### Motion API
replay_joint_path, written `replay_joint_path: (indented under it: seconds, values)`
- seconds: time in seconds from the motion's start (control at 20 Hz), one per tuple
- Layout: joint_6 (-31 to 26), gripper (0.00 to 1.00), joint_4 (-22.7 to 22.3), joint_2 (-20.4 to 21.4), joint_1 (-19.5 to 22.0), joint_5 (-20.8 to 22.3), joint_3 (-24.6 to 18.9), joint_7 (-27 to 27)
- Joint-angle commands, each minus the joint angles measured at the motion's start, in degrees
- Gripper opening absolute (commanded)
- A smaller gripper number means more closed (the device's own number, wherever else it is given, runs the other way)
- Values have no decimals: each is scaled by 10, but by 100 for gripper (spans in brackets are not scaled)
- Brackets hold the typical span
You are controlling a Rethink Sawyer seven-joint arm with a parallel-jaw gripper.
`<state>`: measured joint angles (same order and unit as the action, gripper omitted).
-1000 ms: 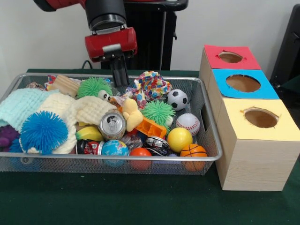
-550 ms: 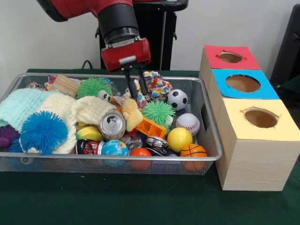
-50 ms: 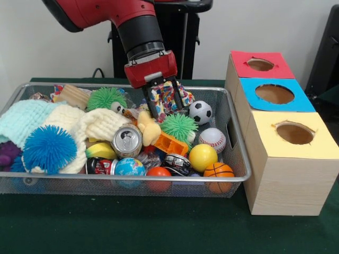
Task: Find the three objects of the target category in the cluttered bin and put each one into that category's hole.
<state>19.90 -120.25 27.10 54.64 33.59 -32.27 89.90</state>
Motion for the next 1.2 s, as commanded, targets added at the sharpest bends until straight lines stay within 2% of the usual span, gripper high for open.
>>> replay_joint_path:
  seconds: [0.05, 0.65, 1.2]
  values:
    - [7, 100, 51, -16, 3, 1, 17, 97]
    - [4, 100, 50, -1, 8, -3, 10, 98]
    - [-15, 100, 45, 56, -8, -22, 16, 92]
